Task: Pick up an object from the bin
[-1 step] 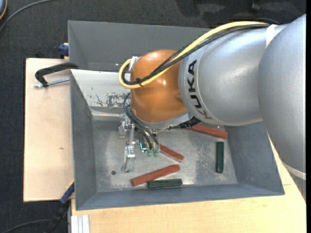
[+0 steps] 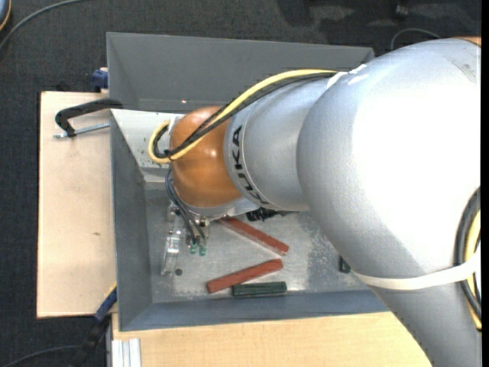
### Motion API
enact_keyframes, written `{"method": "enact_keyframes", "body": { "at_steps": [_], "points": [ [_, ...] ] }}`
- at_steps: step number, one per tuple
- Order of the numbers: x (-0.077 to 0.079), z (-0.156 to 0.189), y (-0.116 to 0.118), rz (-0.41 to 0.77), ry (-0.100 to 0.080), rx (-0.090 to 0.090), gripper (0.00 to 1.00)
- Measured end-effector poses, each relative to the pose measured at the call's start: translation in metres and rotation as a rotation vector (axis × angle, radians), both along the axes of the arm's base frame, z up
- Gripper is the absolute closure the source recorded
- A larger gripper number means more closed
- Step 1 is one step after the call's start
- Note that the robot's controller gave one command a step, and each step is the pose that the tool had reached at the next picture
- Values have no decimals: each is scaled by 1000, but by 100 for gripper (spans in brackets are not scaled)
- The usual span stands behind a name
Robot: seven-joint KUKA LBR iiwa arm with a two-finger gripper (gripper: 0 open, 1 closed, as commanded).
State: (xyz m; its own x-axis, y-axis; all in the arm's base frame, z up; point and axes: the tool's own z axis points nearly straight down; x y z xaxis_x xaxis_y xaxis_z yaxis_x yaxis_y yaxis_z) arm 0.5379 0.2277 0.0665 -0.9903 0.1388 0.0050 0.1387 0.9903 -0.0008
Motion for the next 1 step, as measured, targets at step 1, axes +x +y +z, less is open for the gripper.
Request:
{"method": "enact_keyframes", "body": {
  "at_steps": [1],
  "points": [
    [-11,21,-11,270,-6,1,0]
  ]
}}
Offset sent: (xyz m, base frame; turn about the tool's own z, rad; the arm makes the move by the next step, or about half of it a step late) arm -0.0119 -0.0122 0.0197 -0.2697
